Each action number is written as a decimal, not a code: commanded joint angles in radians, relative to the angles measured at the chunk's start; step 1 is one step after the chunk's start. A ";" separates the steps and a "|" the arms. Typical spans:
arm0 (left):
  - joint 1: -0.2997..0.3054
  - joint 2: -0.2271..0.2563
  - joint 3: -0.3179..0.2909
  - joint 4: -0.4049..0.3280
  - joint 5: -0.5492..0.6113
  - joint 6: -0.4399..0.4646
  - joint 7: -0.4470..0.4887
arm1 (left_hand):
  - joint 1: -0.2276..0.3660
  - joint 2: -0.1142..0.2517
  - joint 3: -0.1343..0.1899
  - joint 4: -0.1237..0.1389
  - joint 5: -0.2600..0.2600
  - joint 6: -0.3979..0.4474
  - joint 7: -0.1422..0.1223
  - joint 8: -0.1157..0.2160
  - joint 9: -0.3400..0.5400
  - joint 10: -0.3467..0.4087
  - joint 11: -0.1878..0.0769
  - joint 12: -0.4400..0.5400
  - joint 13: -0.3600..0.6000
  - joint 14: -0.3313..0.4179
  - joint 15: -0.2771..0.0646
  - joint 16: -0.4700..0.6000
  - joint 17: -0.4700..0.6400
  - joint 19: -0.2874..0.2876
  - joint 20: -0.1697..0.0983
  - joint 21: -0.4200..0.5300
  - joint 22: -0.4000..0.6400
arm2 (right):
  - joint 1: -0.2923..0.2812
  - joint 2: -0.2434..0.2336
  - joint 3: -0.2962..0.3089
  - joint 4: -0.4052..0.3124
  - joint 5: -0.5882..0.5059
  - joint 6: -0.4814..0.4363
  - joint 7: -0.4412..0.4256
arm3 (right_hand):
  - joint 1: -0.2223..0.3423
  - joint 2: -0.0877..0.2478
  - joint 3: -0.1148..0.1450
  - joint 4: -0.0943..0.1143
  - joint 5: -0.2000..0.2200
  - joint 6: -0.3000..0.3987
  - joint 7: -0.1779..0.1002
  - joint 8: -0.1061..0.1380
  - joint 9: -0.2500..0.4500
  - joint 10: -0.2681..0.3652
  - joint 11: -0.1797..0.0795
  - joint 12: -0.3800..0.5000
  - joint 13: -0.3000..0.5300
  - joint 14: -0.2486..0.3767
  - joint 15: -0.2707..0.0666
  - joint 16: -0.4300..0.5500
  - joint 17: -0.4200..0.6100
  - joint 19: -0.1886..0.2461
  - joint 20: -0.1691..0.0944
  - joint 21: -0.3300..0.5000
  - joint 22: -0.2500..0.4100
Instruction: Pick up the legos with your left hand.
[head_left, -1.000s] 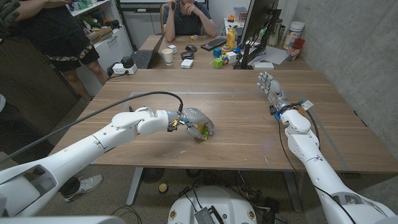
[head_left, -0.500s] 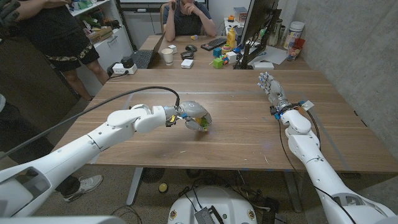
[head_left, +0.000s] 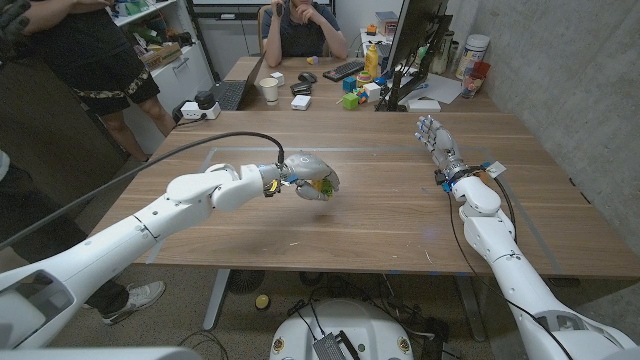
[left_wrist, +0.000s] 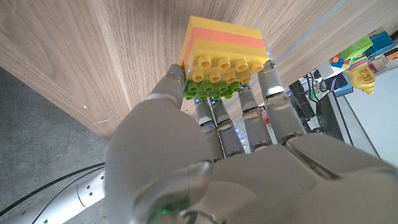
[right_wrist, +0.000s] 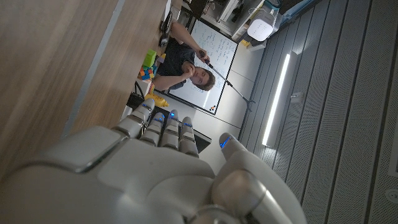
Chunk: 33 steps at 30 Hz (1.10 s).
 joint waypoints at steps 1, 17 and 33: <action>0.017 0.013 -0.025 -0.029 0.011 0.017 0.038 | 0.134 0.127 0.016 0.014 0.000 0.010 0.000 -0.005 0.003 0.003 -0.003 -0.005 0.003 0.116 -0.261 -0.005 0.003 0.124 -0.151 0.008 0.003 | -0.002 -0.004 -0.002 -0.004 -0.001 0.010 -0.002 | -0.006 0.014 0.000 0.001 0.007 0.005 0.001 0.006 0.004 0.012 -0.002 0.007 0.005 0.007 0.000 0.001 -0.001 -0.005 -0.008 0.001 0.005; 0.069 0.034 -0.080 -0.087 0.026 0.064 0.116 | 0.135 0.134 0.021 0.017 -0.002 0.017 0.005 -0.011 0.003 0.012 -0.006 -0.011 0.003 0.124 -0.259 -0.009 0.004 0.124 -0.151 0.019 0.005 | -0.017 -0.007 -0.003 -0.029 0.001 0.008 -0.009 | -0.005 0.014 0.000 0.000 0.008 0.006 0.001 0.006 0.004 0.014 -0.002 0.007 0.005 0.014 -0.001 0.003 -0.001 -0.005 -0.008 0.001 0.005; 0.108 0.037 -0.139 -0.115 -0.002 0.090 0.205 | 0.135 0.135 0.024 0.019 -0.004 0.020 0.005 -0.019 0.003 0.015 -0.003 -0.018 0.003 0.125 -0.256 -0.014 0.005 0.117 -0.150 0.026 0.006 | -0.026 -0.010 -0.005 -0.043 0.002 0.015 -0.016 | -0.005 0.014 -0.001 0.000 0.009 0.008 0.002 0.007 0.004 0.016 -0.002 0.007 0.005 0.016 -0.001 0.002 -0.001 -0.005 -0.008 0.001 0.005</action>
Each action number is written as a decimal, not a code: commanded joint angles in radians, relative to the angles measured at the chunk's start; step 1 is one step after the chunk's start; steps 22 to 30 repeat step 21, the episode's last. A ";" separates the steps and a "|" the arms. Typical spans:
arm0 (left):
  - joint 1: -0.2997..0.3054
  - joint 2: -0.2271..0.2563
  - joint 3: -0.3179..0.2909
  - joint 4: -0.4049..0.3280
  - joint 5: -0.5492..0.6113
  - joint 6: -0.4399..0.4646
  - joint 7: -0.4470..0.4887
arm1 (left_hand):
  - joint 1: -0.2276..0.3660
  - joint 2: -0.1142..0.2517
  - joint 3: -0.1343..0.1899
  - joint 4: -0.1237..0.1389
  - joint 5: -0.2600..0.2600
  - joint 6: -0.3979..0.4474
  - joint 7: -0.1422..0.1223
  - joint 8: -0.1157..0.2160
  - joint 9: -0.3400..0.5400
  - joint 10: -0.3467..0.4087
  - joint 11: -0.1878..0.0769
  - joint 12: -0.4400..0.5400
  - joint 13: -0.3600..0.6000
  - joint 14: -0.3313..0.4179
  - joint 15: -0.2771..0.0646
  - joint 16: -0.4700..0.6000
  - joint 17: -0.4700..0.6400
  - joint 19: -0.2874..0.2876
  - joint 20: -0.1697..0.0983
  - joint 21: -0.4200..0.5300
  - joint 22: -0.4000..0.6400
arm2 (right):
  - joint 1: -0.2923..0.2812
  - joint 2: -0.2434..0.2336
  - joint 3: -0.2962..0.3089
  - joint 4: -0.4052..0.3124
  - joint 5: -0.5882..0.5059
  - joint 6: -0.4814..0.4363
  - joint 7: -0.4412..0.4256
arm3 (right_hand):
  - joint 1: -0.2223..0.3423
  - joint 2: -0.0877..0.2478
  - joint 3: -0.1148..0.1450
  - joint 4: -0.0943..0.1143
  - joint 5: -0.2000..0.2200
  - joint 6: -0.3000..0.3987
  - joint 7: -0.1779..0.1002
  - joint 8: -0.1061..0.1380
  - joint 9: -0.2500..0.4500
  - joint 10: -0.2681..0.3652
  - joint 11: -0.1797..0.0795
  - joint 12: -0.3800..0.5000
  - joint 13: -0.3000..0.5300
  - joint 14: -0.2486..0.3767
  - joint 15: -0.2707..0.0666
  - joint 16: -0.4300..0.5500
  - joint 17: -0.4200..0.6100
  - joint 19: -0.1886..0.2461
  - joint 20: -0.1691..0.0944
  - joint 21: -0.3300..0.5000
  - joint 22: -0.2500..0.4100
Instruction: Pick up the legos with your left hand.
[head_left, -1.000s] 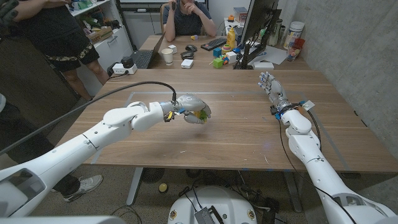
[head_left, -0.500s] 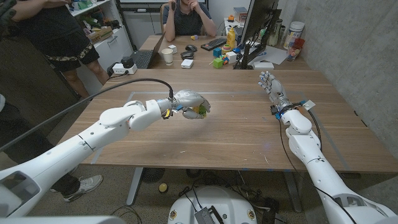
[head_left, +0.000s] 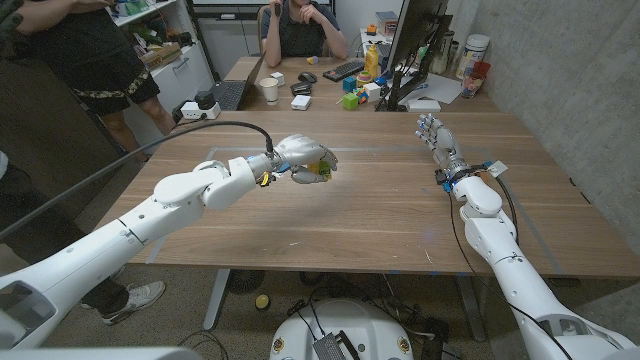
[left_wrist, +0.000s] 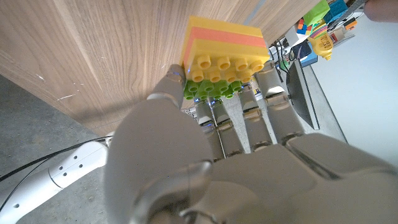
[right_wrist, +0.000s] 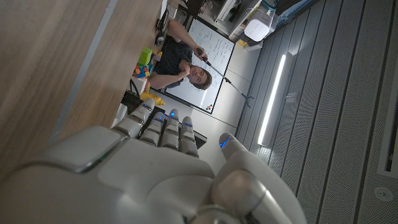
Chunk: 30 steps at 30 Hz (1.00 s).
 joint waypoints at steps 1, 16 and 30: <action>0.025 0.003 -0.035 -0.019 -0.015 0.016 0.057 | 0.135 0.136 0.025 0.018 -0.002 0.008 0.003 0.000 0.004 0.011 0.000 -0.003 0.003 0.120 -0.262 -0.004 0.006 0.121 -0.147 0.011 0.002 | -0.008 -0.001 -0.001 -0.010 0.003 0.005 -0.008 | -0.005 0.014 -0.001 0.000 0.009 0.008 0.002 0.007 0.004 0.007 0.000 0.007 0.005 0.005 -0.001 0.002 -0.001 -0.005 -0.007 0.001 0.005; 0.038 0.002 -0.049 -0.025 -0.021 0.032 0.076 | 0.132 0.141 0.028 0.023 -0.003 0.015 0.007 -0.005 0.004 0.020 0.000 -0.007 0.003 0.128 -0.260 -0.006 0.007 0.121 -0.145 0.021 0.003 | -0.010 -0.001 0.000 -0.012 0.005 0.009 -0.013 | -0.005 0.014 -0.001 0.000 0.009 0.010 0.003 0.007 0.004 0.010 0.002 0.007 0.005 0.008 -0.002 0.002 -0.001 -0.006 -0.009 0.001 0.005; 0.041 0.002 -0.056 -0.027 -0.022 0.035 0.091 | 0.130 0.142 0.028 0.025 -0.004 0.013 0.011 -0.008 0.005 0.021 0.001 -0.009 0.004 0.129 -0.259 -0.007 0.008 0.120 -0.145 0.023 0.003 | -0.007 -0.002 -0.001 -0.004 0.004 0.020 -0.011 | -0.004 0.015 -0.001 0.000 0.010 0.011 0.003 0.007 0.004 0.011 0.002 0.007 0.005 0.008 -0.001 0.002 -0.001 -0.005 -0.010 0.002 0.005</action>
